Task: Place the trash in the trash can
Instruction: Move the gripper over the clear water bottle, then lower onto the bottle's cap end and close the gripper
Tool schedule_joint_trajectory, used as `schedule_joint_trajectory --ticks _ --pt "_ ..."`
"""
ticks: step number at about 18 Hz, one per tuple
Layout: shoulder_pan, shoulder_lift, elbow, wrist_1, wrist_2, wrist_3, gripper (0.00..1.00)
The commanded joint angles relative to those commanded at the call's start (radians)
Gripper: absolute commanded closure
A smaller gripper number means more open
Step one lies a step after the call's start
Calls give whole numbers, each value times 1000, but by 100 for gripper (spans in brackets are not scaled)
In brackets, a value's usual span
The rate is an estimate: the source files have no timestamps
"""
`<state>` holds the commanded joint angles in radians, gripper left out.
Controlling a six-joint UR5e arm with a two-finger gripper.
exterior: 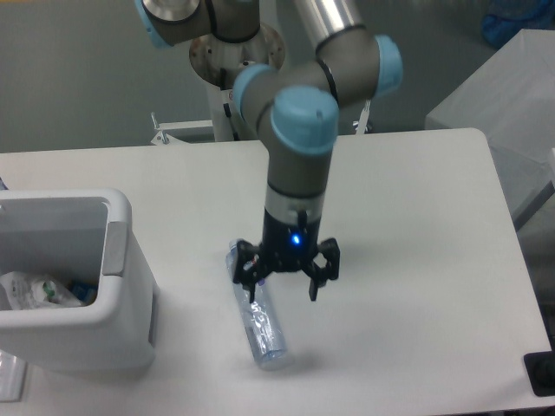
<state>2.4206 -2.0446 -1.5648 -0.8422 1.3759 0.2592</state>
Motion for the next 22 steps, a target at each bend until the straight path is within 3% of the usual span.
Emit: schedule_joint_trajectory --ticks 5,8,22 --pt "-21 -112 46 2 31 -2 2" --pt "-43 -150 71 2 61 -2 2" --pt "-77 -192 68 -2 77 -2 2"
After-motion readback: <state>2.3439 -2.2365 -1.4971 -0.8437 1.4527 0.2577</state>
